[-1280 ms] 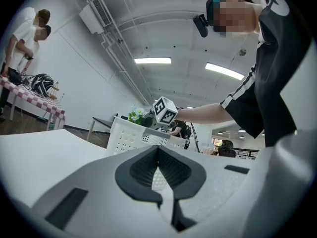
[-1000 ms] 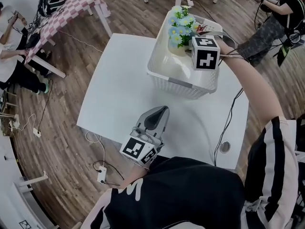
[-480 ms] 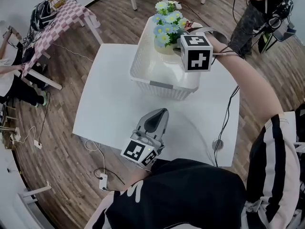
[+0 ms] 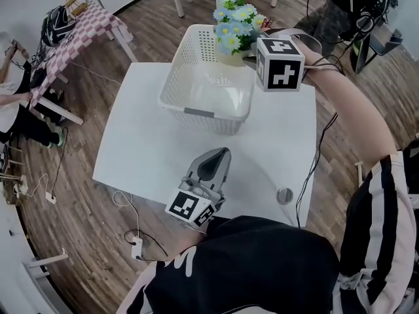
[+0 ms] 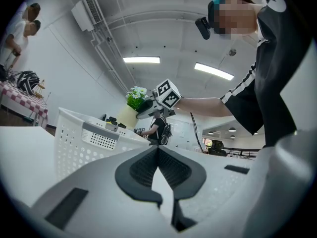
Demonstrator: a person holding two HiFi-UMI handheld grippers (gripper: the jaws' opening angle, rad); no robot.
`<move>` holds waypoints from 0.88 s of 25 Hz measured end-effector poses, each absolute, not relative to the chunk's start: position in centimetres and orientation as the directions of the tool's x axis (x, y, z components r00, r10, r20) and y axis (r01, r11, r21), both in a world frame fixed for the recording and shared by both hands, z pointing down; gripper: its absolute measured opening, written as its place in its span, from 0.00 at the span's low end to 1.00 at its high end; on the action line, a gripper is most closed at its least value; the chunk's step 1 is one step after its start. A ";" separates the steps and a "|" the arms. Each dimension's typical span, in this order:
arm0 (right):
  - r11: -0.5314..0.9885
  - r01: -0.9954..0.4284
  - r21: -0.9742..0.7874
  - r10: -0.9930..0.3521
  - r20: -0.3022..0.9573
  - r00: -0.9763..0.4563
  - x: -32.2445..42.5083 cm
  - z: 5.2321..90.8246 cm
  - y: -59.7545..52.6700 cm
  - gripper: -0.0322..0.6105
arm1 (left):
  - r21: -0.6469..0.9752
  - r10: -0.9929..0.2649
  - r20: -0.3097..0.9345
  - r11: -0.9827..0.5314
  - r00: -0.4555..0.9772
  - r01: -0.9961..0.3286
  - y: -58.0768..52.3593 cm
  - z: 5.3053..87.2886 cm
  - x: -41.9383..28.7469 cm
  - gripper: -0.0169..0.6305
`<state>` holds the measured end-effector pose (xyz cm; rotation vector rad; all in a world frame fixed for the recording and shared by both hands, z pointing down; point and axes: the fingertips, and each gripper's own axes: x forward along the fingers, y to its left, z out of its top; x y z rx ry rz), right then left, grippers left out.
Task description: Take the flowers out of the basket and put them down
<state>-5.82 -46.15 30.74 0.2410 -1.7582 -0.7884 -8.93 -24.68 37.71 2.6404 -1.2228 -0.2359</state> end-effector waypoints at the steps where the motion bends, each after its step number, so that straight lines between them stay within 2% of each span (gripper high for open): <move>1: 0.754 0.221 0.618 -0.535 0.774 -0.340 -5.2 30.6 -46.0 0.19 | 0.265 -0.764 -0.053 -0.631 0.643 -0.729 -24.5 37.6 -8.5 0.03; 22: 0.769 0.127 0.626 -0.566 0.760 -0.320 6.4 31.4 -44.5 0.19 | 0.264 -0.736 -0.032 -0.659 0.676 -0.704 -22.7 38.3 0.0 0.03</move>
